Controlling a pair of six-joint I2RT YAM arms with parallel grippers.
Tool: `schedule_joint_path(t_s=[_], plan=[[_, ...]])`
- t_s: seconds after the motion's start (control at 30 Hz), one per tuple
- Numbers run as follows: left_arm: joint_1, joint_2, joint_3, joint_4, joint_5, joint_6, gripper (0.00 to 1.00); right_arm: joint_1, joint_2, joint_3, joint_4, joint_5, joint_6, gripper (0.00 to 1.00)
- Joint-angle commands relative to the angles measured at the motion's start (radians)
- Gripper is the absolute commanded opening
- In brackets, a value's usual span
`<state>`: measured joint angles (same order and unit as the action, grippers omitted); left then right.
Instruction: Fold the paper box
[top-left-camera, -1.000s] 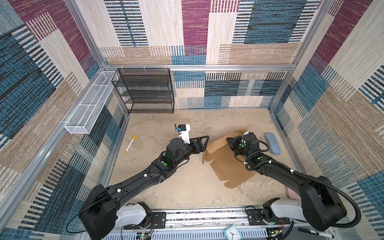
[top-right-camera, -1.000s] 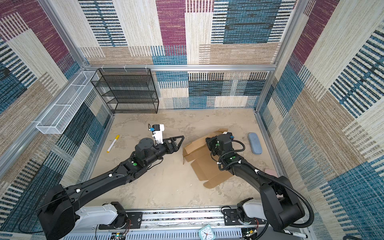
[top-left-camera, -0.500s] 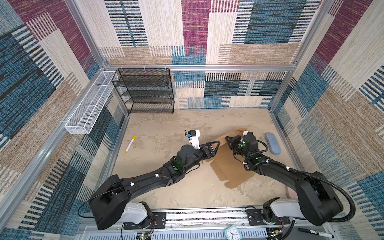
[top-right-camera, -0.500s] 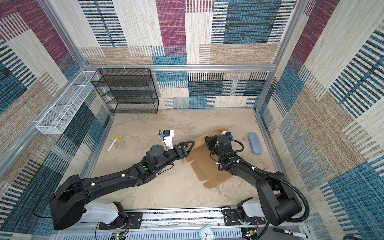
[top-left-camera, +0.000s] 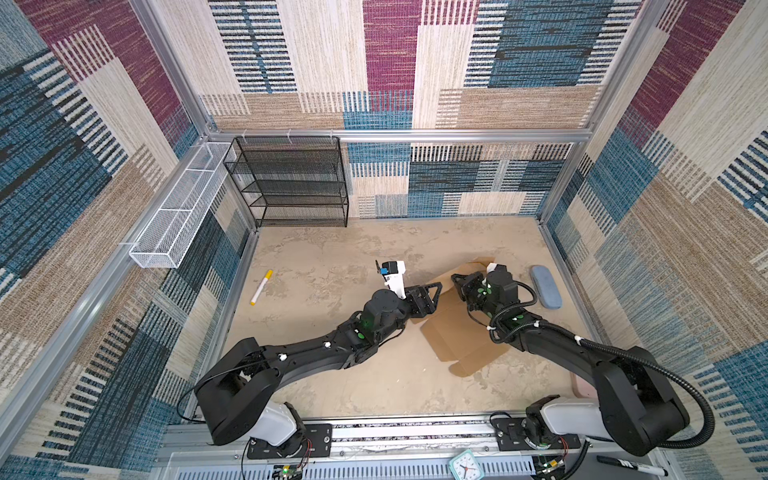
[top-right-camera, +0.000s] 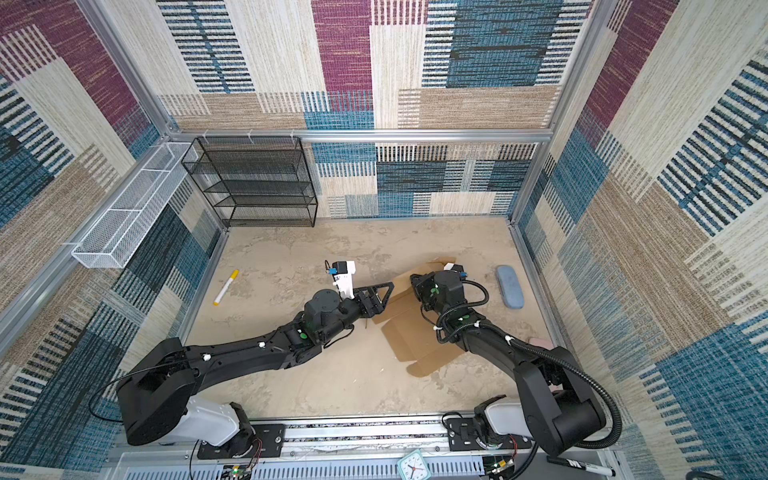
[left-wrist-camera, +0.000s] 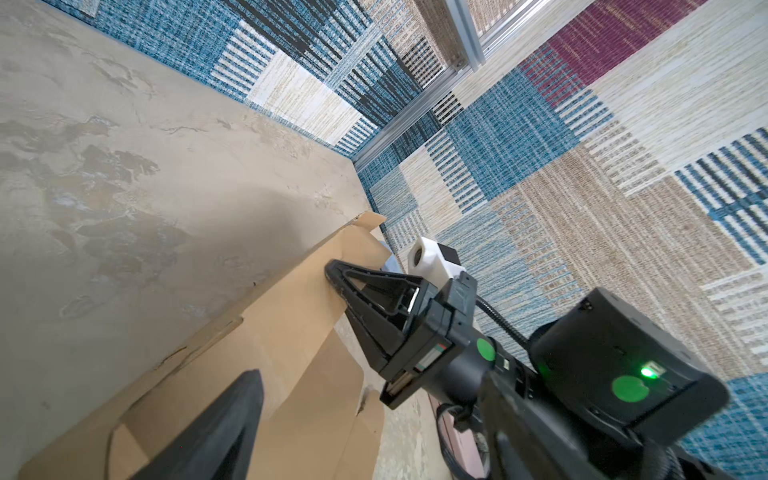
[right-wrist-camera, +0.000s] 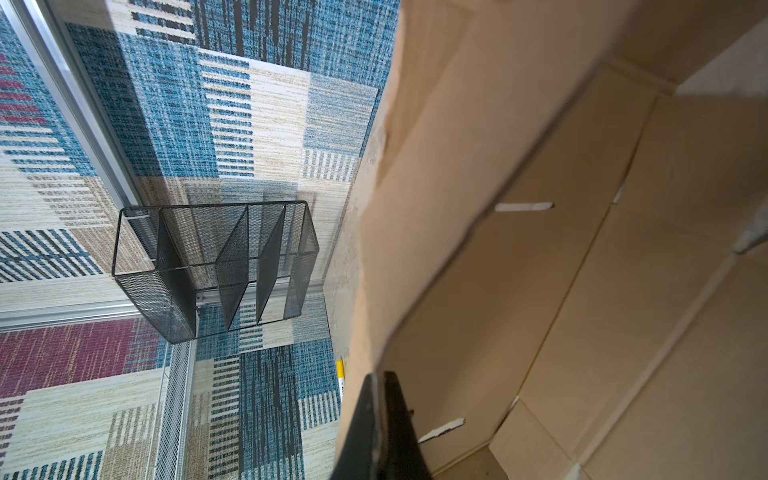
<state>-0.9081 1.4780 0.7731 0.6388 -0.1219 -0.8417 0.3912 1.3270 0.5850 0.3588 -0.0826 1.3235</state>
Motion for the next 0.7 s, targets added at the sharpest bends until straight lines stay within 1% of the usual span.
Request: schedule_joint_path(t_s=[0.0,0.27,0.43,0.53,0.67], plan=[[0.007,0.018,-0.020,0.056,-0.021,0.080,0.85,0.002,-0.004,-0.021,-0.098,-0.016,-0.010,0.01],[0.014,0.076,-0.062,0.185,0.016,0.035,0.84,0.001,-0.015,-0.085,0.057,-0.024,-0.015,0.09],[0.015,0.080,-0.055,0.193,0.027,0.030,0.85,0.001,0.009,-0.112,0.149,-0.044,-0.012,0.12],[0.015,0.080,-0.061,0.193,0.031,0.029,0.84,0.001,0.020,-0.113,0.165,-0.051,-0.014,0.13],[0.015,0.061,-0.090,0.195,0.029,0.032,0.84,0.001,0.014,-0.107,0.150,-0.040,-0.015,0.12]])
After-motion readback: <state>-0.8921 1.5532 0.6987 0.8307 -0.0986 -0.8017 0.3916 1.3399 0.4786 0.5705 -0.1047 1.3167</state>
